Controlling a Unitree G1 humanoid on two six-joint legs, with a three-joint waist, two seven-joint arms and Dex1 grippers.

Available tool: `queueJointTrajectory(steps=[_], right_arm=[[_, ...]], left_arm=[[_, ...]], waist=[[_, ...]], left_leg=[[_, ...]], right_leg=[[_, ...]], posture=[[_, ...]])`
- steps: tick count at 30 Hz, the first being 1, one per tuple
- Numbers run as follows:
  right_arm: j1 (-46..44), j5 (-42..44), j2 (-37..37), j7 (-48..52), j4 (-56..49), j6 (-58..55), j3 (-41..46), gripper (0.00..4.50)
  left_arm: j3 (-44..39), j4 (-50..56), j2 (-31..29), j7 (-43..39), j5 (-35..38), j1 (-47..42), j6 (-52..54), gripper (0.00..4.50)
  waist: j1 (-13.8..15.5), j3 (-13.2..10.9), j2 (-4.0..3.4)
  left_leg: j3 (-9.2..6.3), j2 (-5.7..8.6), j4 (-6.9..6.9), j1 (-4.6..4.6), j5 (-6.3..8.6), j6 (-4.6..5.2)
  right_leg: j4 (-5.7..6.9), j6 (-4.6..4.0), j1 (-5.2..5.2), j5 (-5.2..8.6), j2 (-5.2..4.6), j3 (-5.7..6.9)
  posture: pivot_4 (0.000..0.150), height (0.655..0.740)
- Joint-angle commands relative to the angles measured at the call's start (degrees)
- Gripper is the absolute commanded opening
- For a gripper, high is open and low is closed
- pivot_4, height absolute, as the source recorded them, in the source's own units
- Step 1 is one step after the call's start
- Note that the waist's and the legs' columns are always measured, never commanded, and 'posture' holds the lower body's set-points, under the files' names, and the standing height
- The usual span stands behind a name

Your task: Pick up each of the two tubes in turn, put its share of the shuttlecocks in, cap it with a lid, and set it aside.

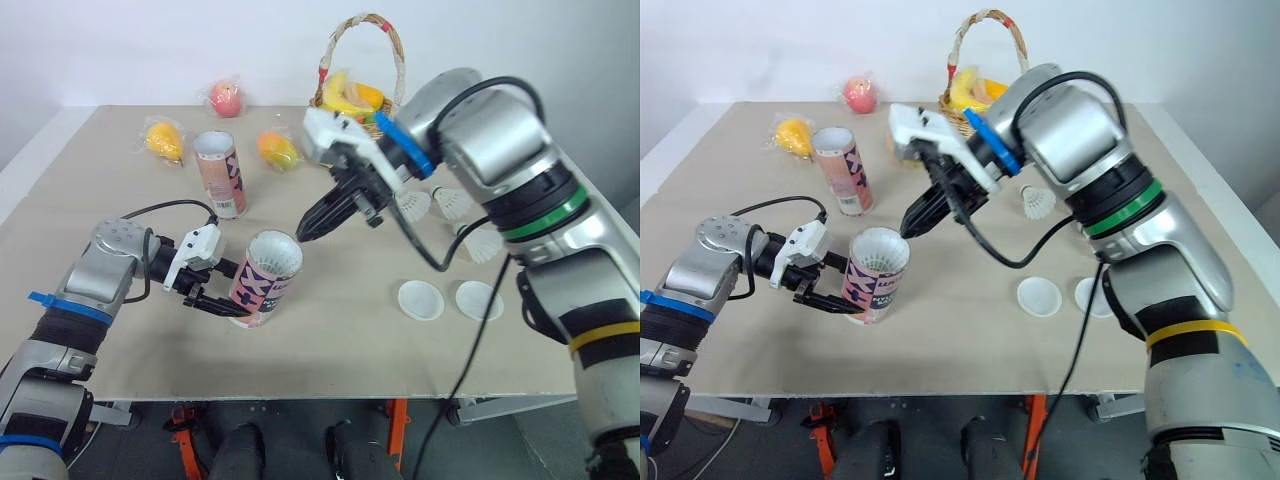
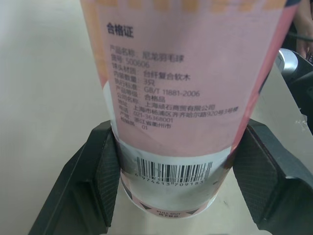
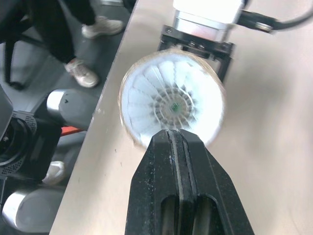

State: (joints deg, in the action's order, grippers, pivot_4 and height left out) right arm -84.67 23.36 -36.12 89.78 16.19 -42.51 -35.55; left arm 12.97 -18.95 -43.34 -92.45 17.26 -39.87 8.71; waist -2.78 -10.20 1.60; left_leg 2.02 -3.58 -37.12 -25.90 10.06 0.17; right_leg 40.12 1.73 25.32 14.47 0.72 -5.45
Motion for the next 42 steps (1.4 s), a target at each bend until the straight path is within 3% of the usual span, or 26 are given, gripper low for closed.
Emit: queueJointTrajectory(steps=[1, 4, 10, 13, 15, 18, 23, 31, 42], right_arm=[[0.7, 0.4, -3.9, 1.4, 0.3, 4.1, 8.6, 0.05], [6.7, -0.7, -6.8, -2.1, -2.0, 8.6, 14.3, 0.05], [23.7, -6.0, -16.0, -6.6, -7.4, 9.5, 17.6, 0.05], [29.5, -9.5, -18.7, -6.4, -8.4, 10.6, 16.0, 0.88], [31.7, -12.5, -19.1, -7.0, -8.0, 11.7, 14.7, 1.93], [31.5, -15.6, -17.5, -8.3, -4.8, 11.2, 13.6, 2.92], [31.4, -19.5, -15.7, -7.9, -1.5, 13.2, 11.6, 2.92], [33.4, -27.0, -15.7, -8.7, 0.5, 19.7, 8.8, 2.92], [31.8, -31.8, -11.9, -8.1, 7.8, 23.6, 8.7, 2.92]], left_arm=[[-2.6, 1.5, 1.1, 1.2, 1.3, 0.2, -0.3, 3.08], [-4.7, 3.7, 3.0, 2.9, 4.1, 1.7, 1.1, 3.08], [-9.0, 12.2, 11.9, 10.5, 12.6, 7.1, 7.0, 3.08], [-8.4, 12.8, 15.5, 13.2, 12.6, 9.2, 6.9, 3.08], [-7.3, 11.7, 17.0, 14.1, 10.8, 10.1, 4.9, 3.08], [-5.4, 9.0, 17.9, 14.3, 7.4, 10.8, 0.9, 3.08], [-3.2, 0.4, 19.2, 15.0, 1.4, 9.2, -8.1, 3.08], [-3.1, -7.1, 22.0, 15.4, -1.6, 8.6, -17.4, 3.08], [-3.9, -5.1, 23.5, 13.2, 4.0, 10.0, -6.7, 3.08]], waist=[[0.1, 0.0, 0.00], [0.2, 0.0, 0.02], [0.5, 0.0, -0.05], [0.1, -0.1, -0.14], [0.0, -0.1, -0.14], [-0.1, -0.1, -0.14], [0.0, -0.1, -0.14], [0.2, -0.1, -0.14], [0.1, 0.0, -0.13]], left_leg=[[0.00, -0.01, 0.00, 0.00, 0.00, 0.00], [-0.03, 0.01, -0.01, -0.02, 0.00, 0.00], [-0.08, 0.23, -0.09, -0.11, 0.02, -0.01], [-0.02, 0.23, -0.18, -0.16, 0.03, 0.01], [-0.03, 0.13, -0.19, -0.05, 0.03, 0.01], [-0.02, 0.09, -0.17, 0.17, 0.03, 0.01], [0.05, 0.11, -0.21, 0.32, -0.06, 0.02], [0.25, 0.22, -0.30, 0.33, -0.06, 0.02], [0.28, 0.23, -0.32, 0.41, -0.06, 0.02]], right_leg=[[0.00, -0.01, 0.01, 0.00, 0.01, 0.02], [0.00, 0.01, -0.02, 0.01, -0.01, 0.03], [-0.07, 0.17, -0.11, 0.03, -0.18, -0.06], [-0.05, 0.24, -0.03, -0.05, -0.12, -0.20], [-0.04, 0.26, -0.07, -0.04, 0.00, -0.19], [-0.03, 0.32, -0.18, -0.03, 0.05, -0.19], [-0.04, 0.44, -0.27, -0.20, 0.06, -0.31], [-0.09, 0.66, -0.31, -0.26, -0.04, -0.57], [-0.09, 0.70, -0.37, -0.28, -0.03, -0.64]], posture=[[0.150, 0.7371], [0.150, 0.7371], [0.150, 0.7371], [0.150, 0.7371], [0.150, 0.7371], [0.150, 0.7371], [0.150, 0.7371], [0.150, 0.7371], [0.150, 0.7371]])
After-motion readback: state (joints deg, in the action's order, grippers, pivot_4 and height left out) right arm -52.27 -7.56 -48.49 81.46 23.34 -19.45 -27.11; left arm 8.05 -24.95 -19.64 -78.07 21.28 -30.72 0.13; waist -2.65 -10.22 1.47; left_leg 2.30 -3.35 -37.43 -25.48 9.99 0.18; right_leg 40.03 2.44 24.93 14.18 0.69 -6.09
